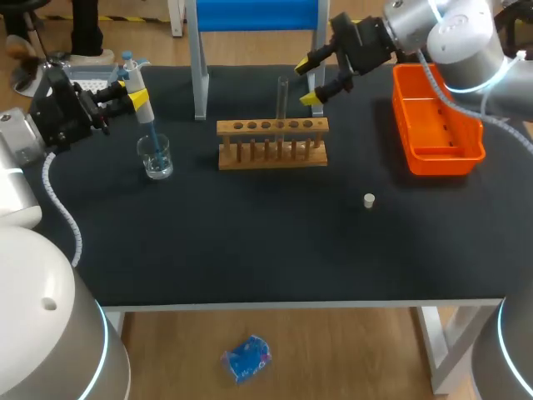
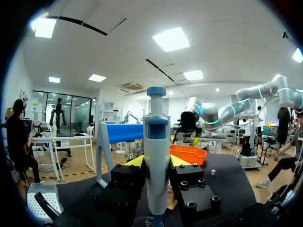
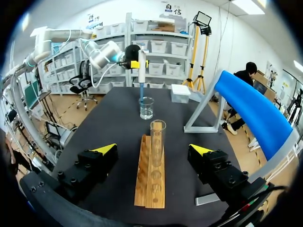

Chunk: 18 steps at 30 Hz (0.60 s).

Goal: Invert the test tube, pick up the pipette, mount the tip to pipette, aspirate from beaker and dispense into the tube, eject the tip, return the pipette, and cap with the stopper.

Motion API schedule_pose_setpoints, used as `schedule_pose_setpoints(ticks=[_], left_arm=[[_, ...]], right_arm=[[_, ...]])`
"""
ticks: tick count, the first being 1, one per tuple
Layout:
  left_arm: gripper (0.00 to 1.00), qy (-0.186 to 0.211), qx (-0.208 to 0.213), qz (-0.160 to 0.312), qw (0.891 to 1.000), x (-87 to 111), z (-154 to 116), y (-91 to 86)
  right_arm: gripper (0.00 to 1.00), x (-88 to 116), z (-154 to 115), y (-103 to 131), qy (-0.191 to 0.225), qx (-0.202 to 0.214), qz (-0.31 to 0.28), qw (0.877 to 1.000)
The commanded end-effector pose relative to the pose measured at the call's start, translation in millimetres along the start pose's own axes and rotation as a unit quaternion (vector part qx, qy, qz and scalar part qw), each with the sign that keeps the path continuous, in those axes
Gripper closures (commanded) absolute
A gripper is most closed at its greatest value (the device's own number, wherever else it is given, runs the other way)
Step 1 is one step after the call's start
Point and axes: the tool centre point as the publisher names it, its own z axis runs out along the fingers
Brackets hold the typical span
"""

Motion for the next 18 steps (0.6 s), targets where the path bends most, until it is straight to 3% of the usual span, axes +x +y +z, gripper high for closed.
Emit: schedule_pose_setpoints(ticks=[1,18], left_arm=[[1.00,-0.001,0.000,0.000,1.000,0.6,0.4,-0.7],[1.00,-0.001,0.000,0.000,1.000,0.6,0.4,-0.7]], right_arm=[[0.00,-5.3,6.3,-1.6,0.009,0.004,0.001,1.000],[0.00,-3.9,12.1,-4.8,0.017,0.015,-0.004,1.000]])
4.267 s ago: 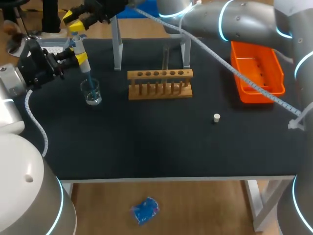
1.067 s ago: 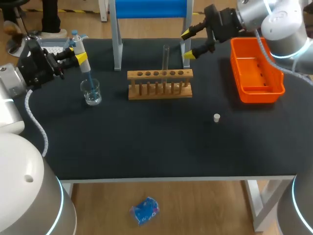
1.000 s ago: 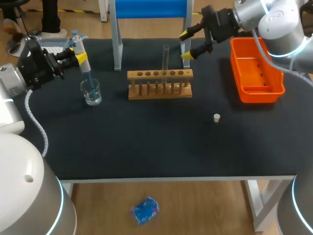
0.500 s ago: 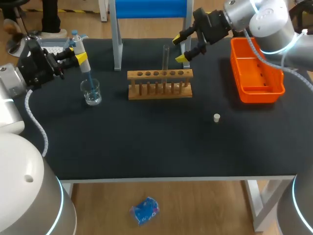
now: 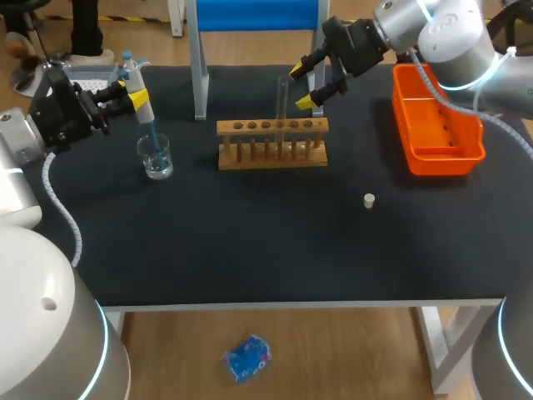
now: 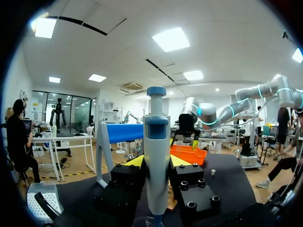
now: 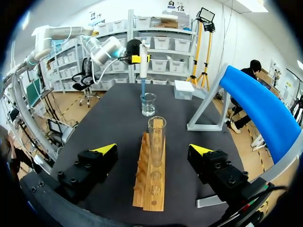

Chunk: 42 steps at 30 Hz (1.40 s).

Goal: Invert the test tube, pick up the pipette, mount the tip to pipette, aspirate from beaker and dispense into the tube, eject the tip, return the pipette, and cap with the stopper.

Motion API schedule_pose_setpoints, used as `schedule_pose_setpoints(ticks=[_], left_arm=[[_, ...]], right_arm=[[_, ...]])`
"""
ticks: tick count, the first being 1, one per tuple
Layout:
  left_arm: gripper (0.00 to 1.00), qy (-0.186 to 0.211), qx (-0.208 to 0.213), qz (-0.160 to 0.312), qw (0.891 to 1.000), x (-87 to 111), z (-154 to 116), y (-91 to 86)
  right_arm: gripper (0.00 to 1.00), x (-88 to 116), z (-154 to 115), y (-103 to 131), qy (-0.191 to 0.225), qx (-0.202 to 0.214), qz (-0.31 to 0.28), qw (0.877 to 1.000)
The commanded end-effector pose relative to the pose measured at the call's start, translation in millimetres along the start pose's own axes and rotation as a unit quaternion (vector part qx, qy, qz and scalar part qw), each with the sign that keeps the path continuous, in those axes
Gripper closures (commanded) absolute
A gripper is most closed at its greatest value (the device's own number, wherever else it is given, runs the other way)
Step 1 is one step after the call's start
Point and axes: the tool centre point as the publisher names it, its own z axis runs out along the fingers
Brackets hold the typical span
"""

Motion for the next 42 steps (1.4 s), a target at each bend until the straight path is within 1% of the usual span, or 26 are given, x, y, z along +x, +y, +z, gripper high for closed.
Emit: schedule_pose_setpoints(ticks=[1,25,36,42], left_arm=[[1.00,-0.001,0.000,0.000,1.000,0.6,0.4,-0.7],[1.00,-0.005,-0.010,0.007,1.000,3.4,-4.4,-7.3],[1.00,-0.008,-0.010,0.016,1.000,-1.0,-1.4,-28.4],[1.00,-0.009,-0.012,0.023,1.000,0.1,-0.9,-37.7]], right_arm=[[0.00,-1.2,-0.5,0.0,0.002,0.001,0.000,1.000],[0.00,-1.2,-0.5,0.0,0.002,0.001,0.000,1.000],[0.00,-1.2,-0.5,0.0,0.002,0.001,0.000,1.000],[0.00,-1.2,-0.5,0.0,0.002,0.001,0.000,1.000]])
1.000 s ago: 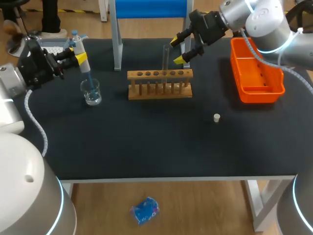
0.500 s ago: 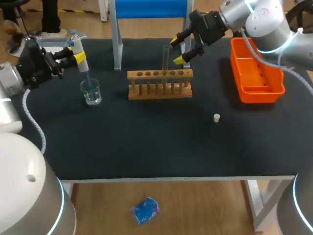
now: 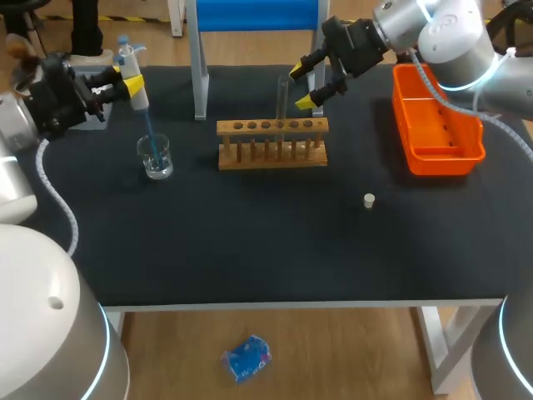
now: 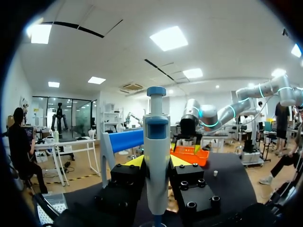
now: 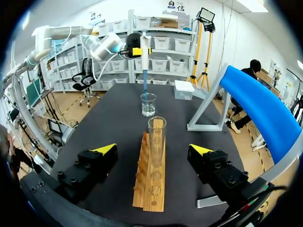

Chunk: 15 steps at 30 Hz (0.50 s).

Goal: Invert the test tube, pick up the pipette, mount the tip to pipette, aspirate from beaker and dispense into the tube, eject the tip, return the pipette, and cap with the stopper.

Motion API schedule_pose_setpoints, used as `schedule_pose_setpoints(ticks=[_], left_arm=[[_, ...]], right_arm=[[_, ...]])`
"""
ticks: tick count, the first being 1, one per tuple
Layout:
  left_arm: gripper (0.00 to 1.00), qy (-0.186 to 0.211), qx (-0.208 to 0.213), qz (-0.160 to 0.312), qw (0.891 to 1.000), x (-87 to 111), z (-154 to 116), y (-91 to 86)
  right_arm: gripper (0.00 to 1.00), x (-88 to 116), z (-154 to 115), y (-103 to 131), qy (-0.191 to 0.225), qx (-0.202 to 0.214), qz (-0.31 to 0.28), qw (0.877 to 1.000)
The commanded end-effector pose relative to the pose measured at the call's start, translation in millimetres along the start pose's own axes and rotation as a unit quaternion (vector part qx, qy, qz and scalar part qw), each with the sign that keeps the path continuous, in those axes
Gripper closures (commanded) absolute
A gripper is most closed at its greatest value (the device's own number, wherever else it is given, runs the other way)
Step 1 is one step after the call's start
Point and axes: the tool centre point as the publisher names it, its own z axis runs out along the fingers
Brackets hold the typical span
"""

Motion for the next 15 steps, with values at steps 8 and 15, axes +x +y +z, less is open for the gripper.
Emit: schedule_pose_setpoints(ticks=[8,15], left_arm=[[1.00,-0.005,-0.008,0.002,1.000,4.4,-1.3,-9.5],[1.00,-0.004,-0.008,0.001,1.000,7.6,-1.6,-13.3]], right_arm=[[0.00,-0.8,-1.0,0.2,0.002,0.001,0.000,1.000],[0.00,-0.8,-1.0,0.2,0.002,0.001,0.000,1.000]])
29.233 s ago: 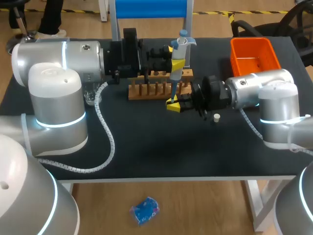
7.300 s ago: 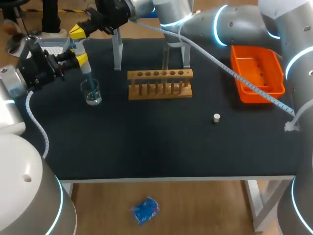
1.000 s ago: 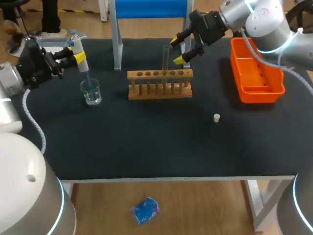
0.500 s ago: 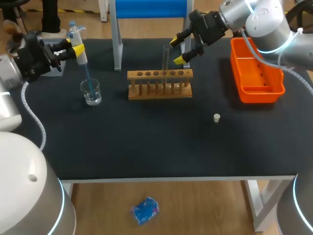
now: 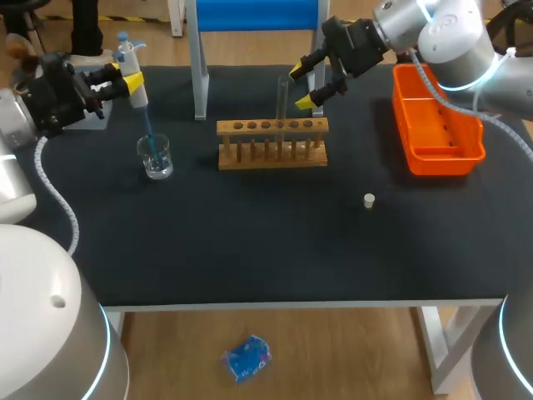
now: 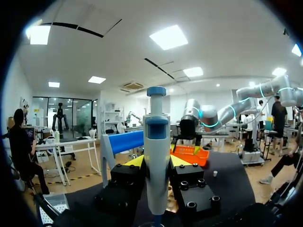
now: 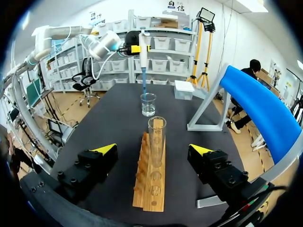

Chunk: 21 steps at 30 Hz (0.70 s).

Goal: Invert the test tube, pick up the pipette, mount the tip to pipette, aspirate from beaker and dispense into the tube, eject the tip, return the pipette, and cap with the stopper.

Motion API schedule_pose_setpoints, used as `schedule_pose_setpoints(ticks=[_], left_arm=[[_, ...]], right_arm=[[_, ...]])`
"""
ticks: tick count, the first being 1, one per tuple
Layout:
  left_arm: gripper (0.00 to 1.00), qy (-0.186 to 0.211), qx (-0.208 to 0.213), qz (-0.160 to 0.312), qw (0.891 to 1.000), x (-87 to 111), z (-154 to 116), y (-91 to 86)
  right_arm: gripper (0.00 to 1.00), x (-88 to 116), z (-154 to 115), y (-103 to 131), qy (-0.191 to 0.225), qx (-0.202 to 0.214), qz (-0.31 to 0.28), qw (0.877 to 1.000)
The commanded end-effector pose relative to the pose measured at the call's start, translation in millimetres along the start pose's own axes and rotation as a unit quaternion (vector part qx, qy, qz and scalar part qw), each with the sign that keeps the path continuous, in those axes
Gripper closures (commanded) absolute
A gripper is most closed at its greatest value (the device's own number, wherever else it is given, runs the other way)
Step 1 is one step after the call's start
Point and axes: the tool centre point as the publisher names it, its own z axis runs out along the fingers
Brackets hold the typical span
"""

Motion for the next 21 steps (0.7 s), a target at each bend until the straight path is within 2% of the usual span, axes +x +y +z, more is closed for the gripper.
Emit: schedule_pose_setpoints(ticks=[1,5,11,21], left_arm=[[1.00,0.001,-0.003,0.000,1.000,3.7,-0.2,-7.4],[1.00,0.003,-0.009,0.001,1.000,3.6,0.8,-22.6],[1.00,0.003,-0.028,0.018,0.999,5.8,5.5,-65.1],[1.00,0.003,-0.033,0.044,0.998,19.0,17.2,-167.1]], right_arm=[[0.00,-0.7,-1.0,0.2,0.002,0.001,0.000,1.000],[0.00,-0.7,-1.0,0.2,0.002,0.001,0.000,1.000],[0.00,-0.7,-1.0,0.2,0.002,0.001,0.000,1.000],[0.00,-0.7,-1.0,0.2,0.002,0.001,0.000,1.000]])
